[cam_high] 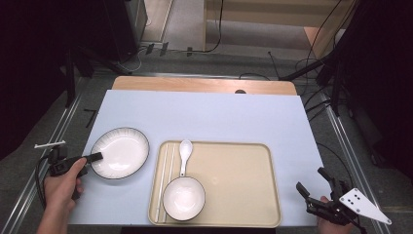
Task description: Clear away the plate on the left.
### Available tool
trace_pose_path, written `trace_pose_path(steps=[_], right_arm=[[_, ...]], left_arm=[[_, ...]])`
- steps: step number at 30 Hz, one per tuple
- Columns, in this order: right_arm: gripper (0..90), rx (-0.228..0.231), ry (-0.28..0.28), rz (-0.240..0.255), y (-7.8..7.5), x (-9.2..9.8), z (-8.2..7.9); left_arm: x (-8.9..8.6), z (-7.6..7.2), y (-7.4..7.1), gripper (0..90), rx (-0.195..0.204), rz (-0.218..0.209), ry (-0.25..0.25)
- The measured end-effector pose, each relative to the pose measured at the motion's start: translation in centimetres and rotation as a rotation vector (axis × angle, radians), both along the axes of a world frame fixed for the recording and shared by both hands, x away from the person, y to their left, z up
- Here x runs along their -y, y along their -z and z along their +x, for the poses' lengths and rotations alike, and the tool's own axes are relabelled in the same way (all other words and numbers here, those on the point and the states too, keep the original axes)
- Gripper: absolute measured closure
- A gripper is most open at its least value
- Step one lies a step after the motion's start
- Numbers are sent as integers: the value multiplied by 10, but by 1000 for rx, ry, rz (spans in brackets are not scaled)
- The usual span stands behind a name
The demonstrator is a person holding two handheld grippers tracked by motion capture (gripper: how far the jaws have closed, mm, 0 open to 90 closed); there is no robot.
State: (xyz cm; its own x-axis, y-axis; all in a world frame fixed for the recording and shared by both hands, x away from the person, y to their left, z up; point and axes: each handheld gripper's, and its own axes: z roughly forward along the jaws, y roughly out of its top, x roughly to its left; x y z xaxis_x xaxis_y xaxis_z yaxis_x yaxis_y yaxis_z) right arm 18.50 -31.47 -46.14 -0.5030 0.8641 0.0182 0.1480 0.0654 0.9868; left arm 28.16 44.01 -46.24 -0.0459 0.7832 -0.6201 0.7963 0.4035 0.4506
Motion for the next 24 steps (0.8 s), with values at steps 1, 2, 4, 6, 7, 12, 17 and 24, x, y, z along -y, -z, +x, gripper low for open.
trace_pose_path(steps=[1, 2, 4, 6, 7, 12, 17, 24], right_arm=[[129, 1, -1, -1, 0, 0, 0], [129, 0, -1, -1, 0, 0, 0], [129, 2, 1, -2, 0, 0, 0], [129, 3, 1, -2, 0, 1, 0], [129, 1, 2, 0, 0, 1, 0], [129, 2, 1, -2, 0, 1, 1], [129, 4, 5, 4, 0, 2, 0], [129, 3, 9, 5, 1, 4, 0]], left_arm=[[0, 0, -1, 794, -4, 3, 3], [0, 1, -1, 796, -9, 2, 1], [-1, 2, -1, 810, -16, -6, 3], [-1, 1, -2, 819, -21, -12, -3], [0, 1, -2, 822, -17, -11, -8], [6, 2, -10, 849, 23, -8, -19], [10, 3, -17, 855, 41, 21, -15], [6, 4, -22, 856, 64, 5, -11]])
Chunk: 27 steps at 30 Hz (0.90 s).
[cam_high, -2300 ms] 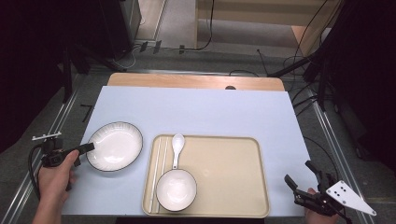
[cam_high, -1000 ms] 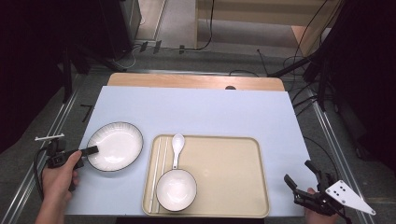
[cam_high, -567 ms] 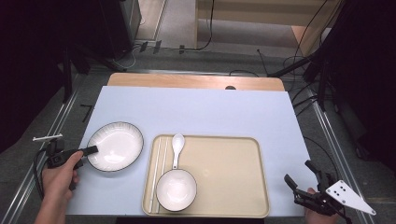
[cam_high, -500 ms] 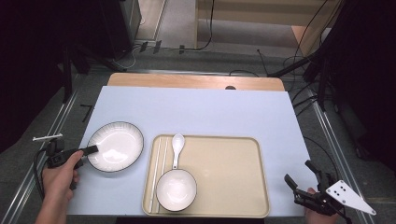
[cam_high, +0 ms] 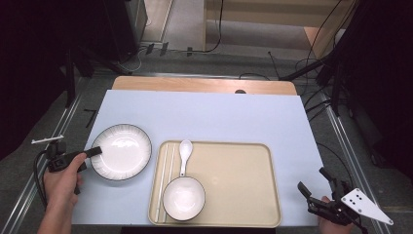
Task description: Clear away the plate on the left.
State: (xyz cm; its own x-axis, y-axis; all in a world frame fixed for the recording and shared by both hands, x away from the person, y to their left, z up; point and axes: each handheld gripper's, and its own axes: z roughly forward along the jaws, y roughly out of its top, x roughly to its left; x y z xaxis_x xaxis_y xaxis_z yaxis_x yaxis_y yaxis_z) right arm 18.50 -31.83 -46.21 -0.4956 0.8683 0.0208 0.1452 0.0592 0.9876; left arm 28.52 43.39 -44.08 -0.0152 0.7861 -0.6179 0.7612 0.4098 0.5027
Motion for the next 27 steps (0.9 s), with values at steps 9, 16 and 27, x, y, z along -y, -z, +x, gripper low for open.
trace_pose_path(steps=[9, 16, 27], right_arm=[[129, 0, 1, 3, -1, -1, -1], [129, 3, 1, 2, -1, 0, -1], [129, 5, -1, 0, -1, 0, -1]], left_arm=[[5, -3, -24, 856, 67, 0, 25], [16, -1, -43, 856, 106, 1, 59], [38, 6, -58, 857, 144, -5, 117]])
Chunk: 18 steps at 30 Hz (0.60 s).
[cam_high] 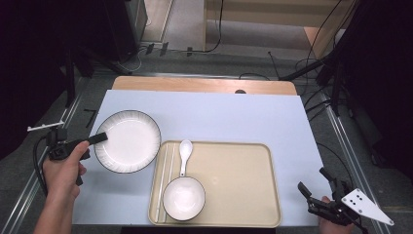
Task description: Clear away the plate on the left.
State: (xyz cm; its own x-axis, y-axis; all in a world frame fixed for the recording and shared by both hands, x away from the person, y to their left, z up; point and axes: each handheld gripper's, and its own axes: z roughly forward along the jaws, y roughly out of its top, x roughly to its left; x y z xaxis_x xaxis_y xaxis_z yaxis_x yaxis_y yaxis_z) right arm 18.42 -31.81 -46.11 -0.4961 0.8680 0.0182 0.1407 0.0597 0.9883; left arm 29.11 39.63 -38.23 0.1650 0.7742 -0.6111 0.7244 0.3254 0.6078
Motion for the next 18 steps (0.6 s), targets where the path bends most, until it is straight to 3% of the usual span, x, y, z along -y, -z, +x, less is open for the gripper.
trace_pose_path(steps=[18], right_arm=[[129, -1, 2, 1, 0, 0, 0]], left_arm=[[50, 21, -8, 857, 14, 6, 101]])
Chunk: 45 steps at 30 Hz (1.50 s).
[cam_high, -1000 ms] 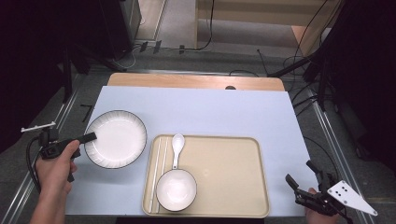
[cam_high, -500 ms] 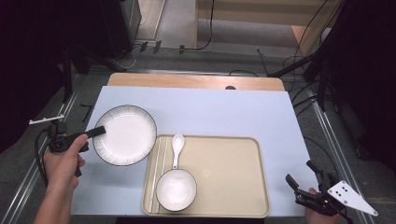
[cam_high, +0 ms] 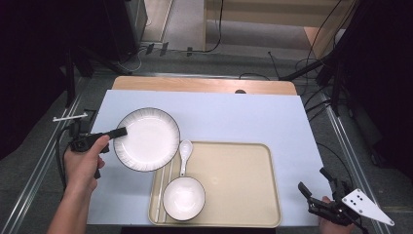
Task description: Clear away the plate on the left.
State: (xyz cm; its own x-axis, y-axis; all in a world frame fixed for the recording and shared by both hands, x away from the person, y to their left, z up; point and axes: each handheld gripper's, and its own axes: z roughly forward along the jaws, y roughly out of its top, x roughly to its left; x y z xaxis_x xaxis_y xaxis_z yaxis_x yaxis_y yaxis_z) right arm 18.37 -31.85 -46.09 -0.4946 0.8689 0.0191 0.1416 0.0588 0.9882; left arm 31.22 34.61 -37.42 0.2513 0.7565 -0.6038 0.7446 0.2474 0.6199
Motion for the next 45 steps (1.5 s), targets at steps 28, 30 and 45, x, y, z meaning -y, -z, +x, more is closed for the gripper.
trace_pose_path(steps=[28, 30, 45], right_arm=[[129, 1, 3, 3, 0, 2, 0], [129, 1, 2, 2, 0, 1, 0], [129, 3, 4, 8, 0, 2, -1]], left_arm=[[93, 29, 18, 857, -32, 18, 151], [97, 30, 19, 858, -29, 15, 160], [143, 40, 26, 857, -44, 39, 227]])
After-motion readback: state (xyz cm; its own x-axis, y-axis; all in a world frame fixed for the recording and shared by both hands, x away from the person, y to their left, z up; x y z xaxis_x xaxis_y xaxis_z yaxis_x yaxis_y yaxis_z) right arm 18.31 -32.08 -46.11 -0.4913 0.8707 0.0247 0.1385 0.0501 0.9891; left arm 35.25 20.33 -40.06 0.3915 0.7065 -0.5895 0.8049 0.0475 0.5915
